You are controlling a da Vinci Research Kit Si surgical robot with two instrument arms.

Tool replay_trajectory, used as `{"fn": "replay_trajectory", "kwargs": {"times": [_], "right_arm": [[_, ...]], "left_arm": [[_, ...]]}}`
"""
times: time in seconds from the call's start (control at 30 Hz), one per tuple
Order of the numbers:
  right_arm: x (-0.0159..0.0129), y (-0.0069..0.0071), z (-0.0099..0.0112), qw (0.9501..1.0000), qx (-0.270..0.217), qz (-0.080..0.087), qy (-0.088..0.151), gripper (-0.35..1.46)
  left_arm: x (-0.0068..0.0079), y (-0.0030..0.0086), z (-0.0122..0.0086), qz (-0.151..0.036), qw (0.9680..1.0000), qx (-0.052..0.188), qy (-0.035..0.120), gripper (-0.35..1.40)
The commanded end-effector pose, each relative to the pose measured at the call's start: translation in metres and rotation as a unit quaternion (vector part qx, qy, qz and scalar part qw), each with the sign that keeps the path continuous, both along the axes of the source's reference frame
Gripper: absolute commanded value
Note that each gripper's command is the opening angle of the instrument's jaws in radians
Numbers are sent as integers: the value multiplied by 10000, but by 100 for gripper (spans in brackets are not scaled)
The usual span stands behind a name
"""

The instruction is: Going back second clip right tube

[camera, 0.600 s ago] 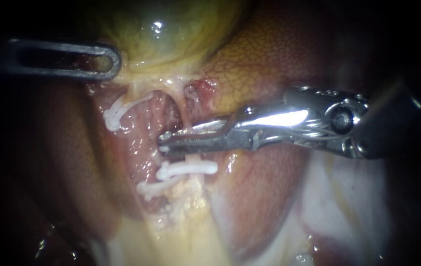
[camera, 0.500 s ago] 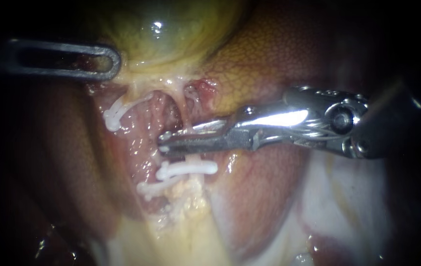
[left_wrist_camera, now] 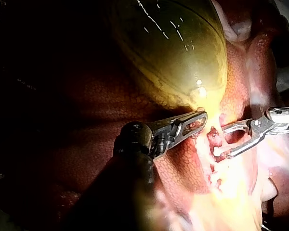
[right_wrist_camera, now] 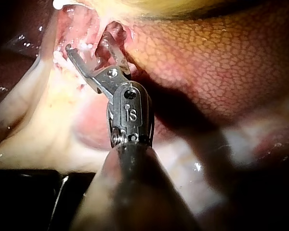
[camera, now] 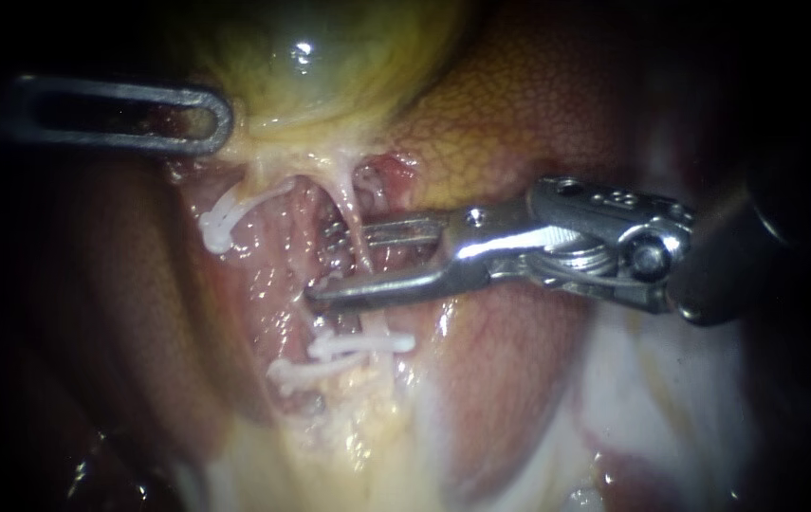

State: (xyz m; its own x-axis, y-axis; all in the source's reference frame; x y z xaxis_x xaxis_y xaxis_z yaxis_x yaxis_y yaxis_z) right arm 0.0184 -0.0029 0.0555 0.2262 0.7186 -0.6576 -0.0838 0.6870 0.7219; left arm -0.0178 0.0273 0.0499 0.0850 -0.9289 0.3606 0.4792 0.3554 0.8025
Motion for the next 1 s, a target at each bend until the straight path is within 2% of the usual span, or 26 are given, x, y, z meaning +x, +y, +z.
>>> {"fn": "replay_trajectory", "kwargs": {"times": [0.03, 0.23, 0.4, 0.5, 0.67, 0.77, 1.0], "right_arm": [[-5, -1, 0, 9998, -174, -30, 4, 50], [-44, -8, -10, 9948, -978, -256, 91, 50], [-82, -12, -31, 9851, -1672, -382, 93, 50], [-99, -10, -45, 9812, -1886, -409, 72, 50], [-116, -7, -62, 9783, -2033, -406, -22, 50], [-119, -5, -65, 9785, -2024, -390, -87, 50], [-119, -8, -65, 9776, -2025, -539, -210, 50]], "left_arm": [[0, 0, 0, 1, 10000, 0, -1, -35], [1, 0, 0, 4, 10000, 0, -2, -35], [1, 0, 0, 4, 10000, 0, -2, -35], [1, 0, 0, 4, 10000, 0, -3, -35], [1, 0, 0, 4, 10000, 0, -3, -35], [0, -1, 2, 0, 10000, -5, 0, -35], [-14, -5, 16, 0, 10000, -32, 0, -35]]}}
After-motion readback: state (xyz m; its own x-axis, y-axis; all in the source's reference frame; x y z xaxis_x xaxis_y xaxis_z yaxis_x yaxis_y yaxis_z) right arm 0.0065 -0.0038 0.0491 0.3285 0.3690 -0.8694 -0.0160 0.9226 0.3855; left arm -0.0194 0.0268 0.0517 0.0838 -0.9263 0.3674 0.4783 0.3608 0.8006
